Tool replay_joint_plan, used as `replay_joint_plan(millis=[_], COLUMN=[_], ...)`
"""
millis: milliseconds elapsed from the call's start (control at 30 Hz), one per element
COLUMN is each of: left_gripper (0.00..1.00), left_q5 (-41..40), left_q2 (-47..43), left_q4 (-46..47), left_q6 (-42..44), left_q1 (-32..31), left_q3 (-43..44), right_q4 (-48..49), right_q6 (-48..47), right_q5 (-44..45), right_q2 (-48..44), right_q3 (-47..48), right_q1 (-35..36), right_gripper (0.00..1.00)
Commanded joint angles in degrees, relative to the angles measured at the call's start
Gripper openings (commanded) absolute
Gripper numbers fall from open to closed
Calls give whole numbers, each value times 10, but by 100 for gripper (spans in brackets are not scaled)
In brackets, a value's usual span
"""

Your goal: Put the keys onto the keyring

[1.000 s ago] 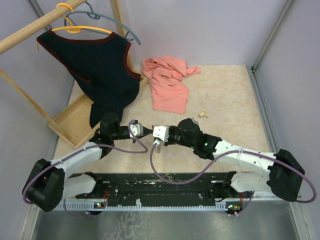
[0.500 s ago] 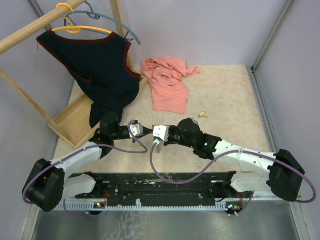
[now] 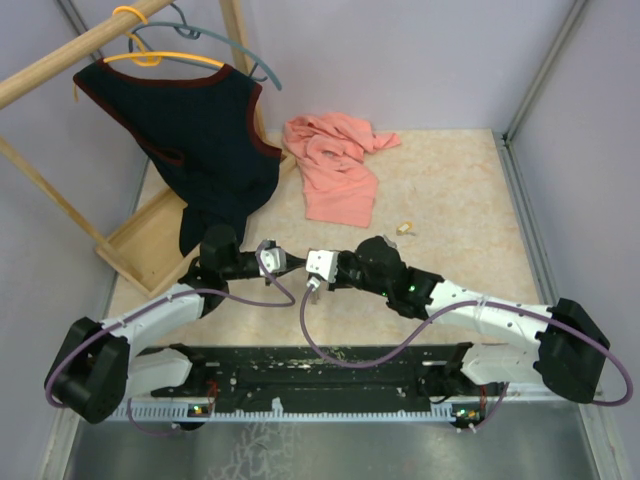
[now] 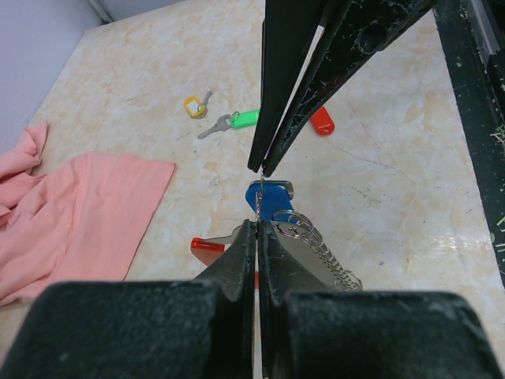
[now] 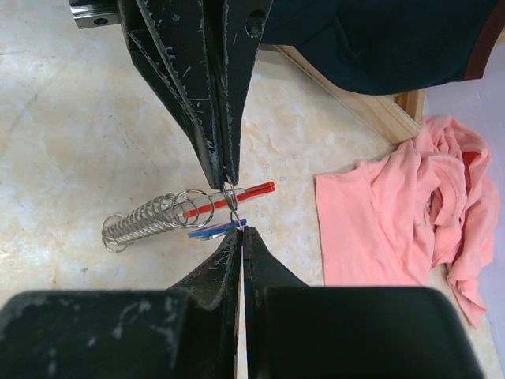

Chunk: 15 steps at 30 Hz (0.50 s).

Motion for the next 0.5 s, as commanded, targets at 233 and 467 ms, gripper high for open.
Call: replay_joint_plan(millis=[233, 467], left_gripper=[0, 0], left_q5=[28, 33], left_q2=[8, 9], left_q4=[9, 9], left_q6=[15, 17], left_q1=[1, 0], left_q3=[0, 0], right_q4=[28, 24], right_q6=[14, 18], right_q5=[-6, -13], right_q2=[8, 20], right_q3=[38, 44], right_q1=[10, 9], right_gripper=[0, 0])
